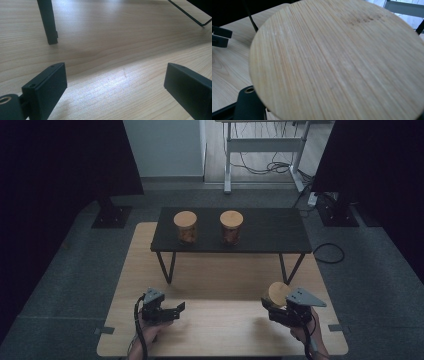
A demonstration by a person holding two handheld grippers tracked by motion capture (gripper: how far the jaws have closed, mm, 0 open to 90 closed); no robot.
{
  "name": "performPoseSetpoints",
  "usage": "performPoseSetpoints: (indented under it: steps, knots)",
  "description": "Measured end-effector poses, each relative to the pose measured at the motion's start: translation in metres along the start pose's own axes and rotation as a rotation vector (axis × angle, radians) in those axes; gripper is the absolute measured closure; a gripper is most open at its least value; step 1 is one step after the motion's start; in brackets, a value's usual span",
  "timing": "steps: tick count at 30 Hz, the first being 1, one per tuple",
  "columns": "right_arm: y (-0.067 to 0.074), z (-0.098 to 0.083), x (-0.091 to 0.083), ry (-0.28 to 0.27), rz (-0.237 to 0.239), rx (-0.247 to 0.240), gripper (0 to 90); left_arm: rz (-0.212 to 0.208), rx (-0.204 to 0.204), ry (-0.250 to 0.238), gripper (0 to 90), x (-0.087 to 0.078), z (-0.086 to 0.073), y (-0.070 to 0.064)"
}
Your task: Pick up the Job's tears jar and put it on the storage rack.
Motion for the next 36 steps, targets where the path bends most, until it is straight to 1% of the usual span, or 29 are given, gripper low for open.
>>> performPoseSetpoints:
  steps: [5,16,36]
  knots:
    - [0.000,0.001,0.000,-0.005,-0.001,0.005,24.6,0.001,0.003,0.002,4.2,0.000,0.000,0.000]
    - [0.000,0.004,-0.002,-0.013,0.008,-0.010,24.6,0.000,0.008,0.007,4.2,0.002,0.000,-0.002]
    - [-0.002,0.011,-0.007,-0.030,0.007,-0.013,24.6,0.001,0.002,0.012,4.2,0.003,0.000,-0.001]
Point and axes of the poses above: each handheld gripper's, and its own axes: x roughly forward along the jaws, z roughly out of its top, y roughly to its left, the point moved 1 cm from there along x, roughly forward along the jaws, and after that the axes turned 14 degrees about y, right-handed, at the moved point
